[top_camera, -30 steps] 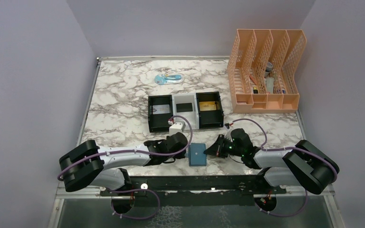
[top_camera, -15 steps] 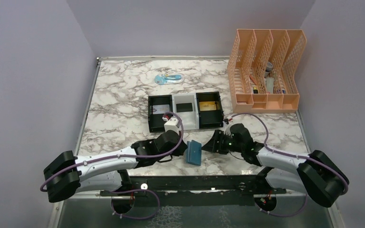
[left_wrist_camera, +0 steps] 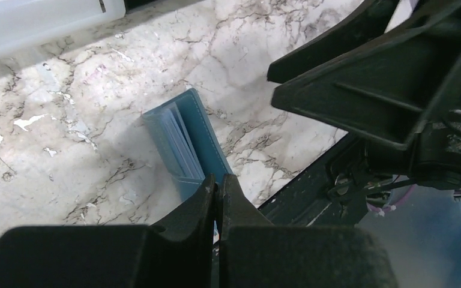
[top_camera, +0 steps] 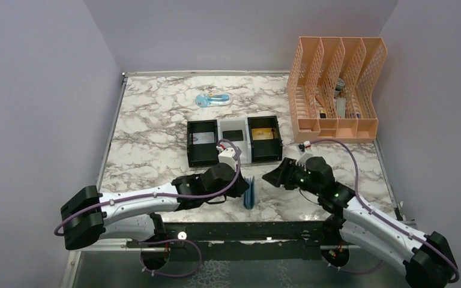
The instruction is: Take the credit cards out of the card holder
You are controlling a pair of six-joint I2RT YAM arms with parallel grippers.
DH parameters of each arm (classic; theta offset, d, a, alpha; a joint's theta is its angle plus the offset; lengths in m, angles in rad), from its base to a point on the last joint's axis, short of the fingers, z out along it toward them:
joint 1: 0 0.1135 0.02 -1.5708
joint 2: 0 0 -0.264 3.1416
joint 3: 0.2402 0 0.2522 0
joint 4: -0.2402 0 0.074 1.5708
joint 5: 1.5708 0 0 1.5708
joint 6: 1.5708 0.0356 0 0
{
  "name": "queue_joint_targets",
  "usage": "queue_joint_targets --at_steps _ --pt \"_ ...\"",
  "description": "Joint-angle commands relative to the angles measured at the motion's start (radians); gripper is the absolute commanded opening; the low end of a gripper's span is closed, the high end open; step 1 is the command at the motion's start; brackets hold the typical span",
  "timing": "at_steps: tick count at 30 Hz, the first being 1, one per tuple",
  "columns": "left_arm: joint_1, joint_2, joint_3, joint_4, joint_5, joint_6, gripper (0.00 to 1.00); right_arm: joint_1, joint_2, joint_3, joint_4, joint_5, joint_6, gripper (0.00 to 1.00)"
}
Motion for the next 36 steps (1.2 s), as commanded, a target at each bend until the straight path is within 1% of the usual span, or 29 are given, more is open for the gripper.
queue_joint_targets --at_steps 1,4,7,10,14,18,21,27,30,31,33,36 --pt "-0.014 0.023 0.019 0.014 -0.017 -0.009 0.00 0.001 -0.096 -0.020 -0.043 -0.006 0.013 0.58" --pt "-0.014 -0.014 -0.007 0.023 -0.028 -0.021 0.00 0.001 -0.136 -0.024 -0.023 -0.091 -0.011 0.58" --pt "-0.013 -0.053 -0.029 0.110 0.012 -0.011 0.00 0.001 -0.139 -0.022 -0.005 -0.164 -0.021 0.58" --pt "-0.014 -0.057 -0.027 0.165 0.053 -0.011 0.00 0.001 -0.121 -0.011 -0.018 -0.169 -0.005 0.58" --pt "-0.016 -0.057 -0.044 0.162 0.024 -0.042 0.00 0.001 -0.112 -0.013 -0.022 -0.165 0.005 0.58" --pt "-0.017 -0.079 -0.085 0.080 -0.045 -0.078 0.00 0.001 -0.107 -0.031 0.003 -0.175 0.007 0.57" --pt "-0.017 -0.126 -0.119 -0.008 -0.099 -0.095 0.00 0.001 -0.084 -0.054 0.070 -0.228 0.000 0.56" --pt "-0.013 -0.275 -0.188 -0.239 -0.284 -0.148 0.00 0.001 0.038 -0.062 0.174 -0.313 -0.003 0.53" --pt "-0.006 -0.335 -0.225 -0.286 -0.307 -0.162 0.00 0.001 0.107 -0.057 0.237 -0.357 0.006 0.50" --pt "-0.004 -0.348 -0.236 -0.287 -0.303 -0.165 0.00 0.002 0.129 -0.057 0.267 -0.370 0.012 0.49" --pt "-0.004 -0.361 -0.257 -0.288 -0.297 -0.169 0.00 0.009 0.168 -0.053 0.319 -0.393 0.022 0.42" --pt "-0.003 -0.365 -0.272 -0.308 -0.295 -0.187 0.00 0.047 0.232 -0.009 0.316 -0.374 0.010 0.36"
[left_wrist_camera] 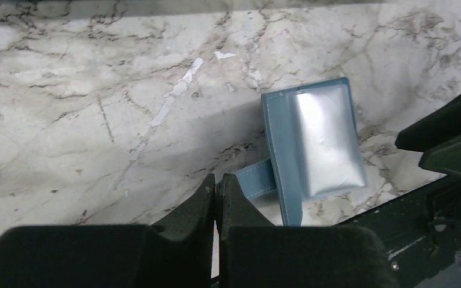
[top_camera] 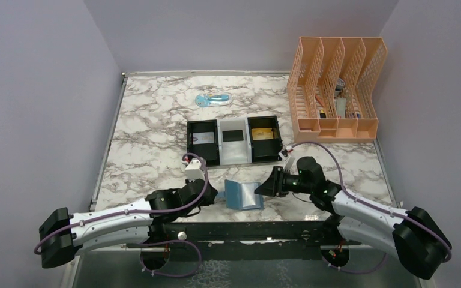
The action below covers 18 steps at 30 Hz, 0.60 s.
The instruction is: Take the credit cards out of the card holder
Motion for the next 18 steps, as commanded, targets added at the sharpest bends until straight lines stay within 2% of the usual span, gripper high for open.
queue_joint_targets --at_steps 1,11,12,15,17,18 --pt "0.004 -0.014 -0.027 -0.065 -0.041 -0.036 0.00 0.058 0.079 0.061 0.085 -0.025 -0.007 0.34" --pt "0.006 -0.050 -0.041 -0.027 -0.021 -0.031 0.00 0.230 0.379 0.239 -0.002 0.209 -0.076 0.30" --pt "0.007 -0.057 -0.049 -0.016 -0.013 -0.033 0.03 0.231 0.397 0.242 -0.019 0.246 -0.071 0.30" --pt "0.006 -0.079 -0.090 0.051 0.021 -0.048 0.20 0.231 0.428 0.210 0.011 0.307 -0.053 0.30" --pt "0.006 -0.094 -0.128 0.107 0.047 -0.058 0.34 0.232 0.447 0.182 0.073 0.271 -0.053 0.29" --pt "0.007 -0.102 -0.146 0.133 0.062 -0.065 0.45 0.232 0.460 0.174 0.095 0.252 -0.054 0.29"
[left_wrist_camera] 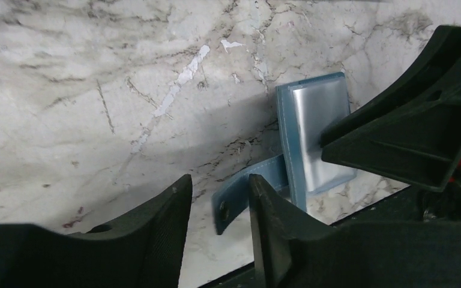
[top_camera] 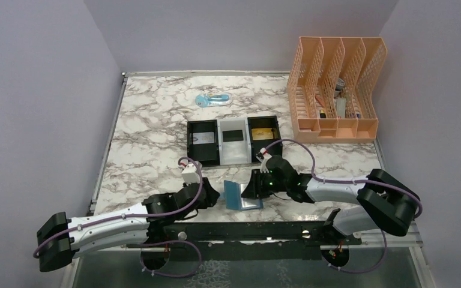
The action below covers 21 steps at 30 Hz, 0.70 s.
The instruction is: Take the credit cards out of the card holder
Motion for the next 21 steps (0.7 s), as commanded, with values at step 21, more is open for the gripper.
queue_joint_targets --at_steps 21 --pt "0.005 -0.170 -0.224 0.376 0.163 -0.074 0.80 0.006 0.135 -0.040 0.110 0.031 0.012 0.27"
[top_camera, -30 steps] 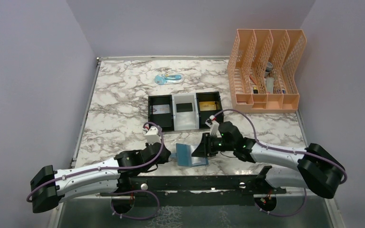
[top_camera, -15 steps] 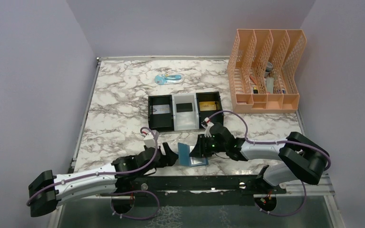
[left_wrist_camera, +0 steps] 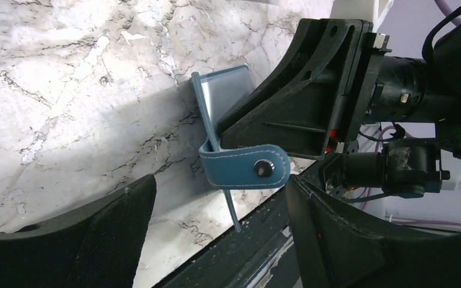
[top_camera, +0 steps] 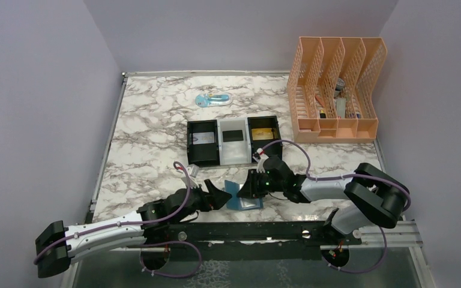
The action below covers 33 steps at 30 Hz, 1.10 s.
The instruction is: Take the credit cards out of the card holder
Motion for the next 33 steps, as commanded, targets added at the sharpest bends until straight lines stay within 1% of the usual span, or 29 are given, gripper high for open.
queue_joint_targets --at_steps 1,5,8,10,14,16,19,21,23,25,27,29,33 --pt "0.002 0.016 -0.032 0.075 0.016 -0.007 0.77 0.006 0.017 -0.024 -0.053 0.033 -0.010 0.27" --pt "0.002 0.091 -0.035 0.155 0.034 -0.005 0.58 0.005 -0.019 -0.032 -0.063 0.044 -0.004 0.27" --pt "0.002 0.166 -0.006 0.170 0.035 0.015 0.47 0.005 -0.054 -0.026 -0.088 0.064 -0.003 0.27" --pt "0.003 0.199 0.009 0.176 0.029 0.022 0.41 0.005 -0.081 -0.015 -0.112 0.068 -0.012 0.27" --pt "0.002 0.236 0.025 0.190 0.031 0.035 0.34 0.004 -0.146 0.013 -0.181 0.107 -0.032 0.28" --pt "0.002 0.240 0.029 0.184 0.033 0.037 0.27 0.005 -0.184 0.023 -0.224 0.133 -0.035 0.28" --pt "0.002 0.226 0.024 0.177 0.033 0.033 0.22 0.004 -0.259 0.028 -0.319 0.220 -0.026 0.30" --pt "0.002 0.209 0.018 0.177 0.035 0.032 0.18 0.004 -0.317 0.027 -0.390 0.283 -0.006 0.33" --pt "0.002 0.193 0.014 0.172 0.036 0.030 0.15 0.004 -0.373 0.018 -0.434 0.315 0.007 0.36" --pt "0.002 0.184 0.013 0.167 0.036 0.031 0.13 0.004 -0.426 -0.007 -0.424 0.301 0.010 0.39" --pt "0.003 0.184 0.012 0.170 0.040 0.032 0.09 0.004 -0.445 -0.037 -0.373 0.256 -0.001 0.43" --pt "0.002 0.188 0.018 0.162 0.041 0.030 0.06 0.004 -0.432 -0.047 -0.343 0.200 -0.005 0.45" --pt "0.002 0.206 0.033 0.128 0.038 0.024 0.03 0.004 -0.356 -0.025 -0.384 0.167 0.016 0.46"
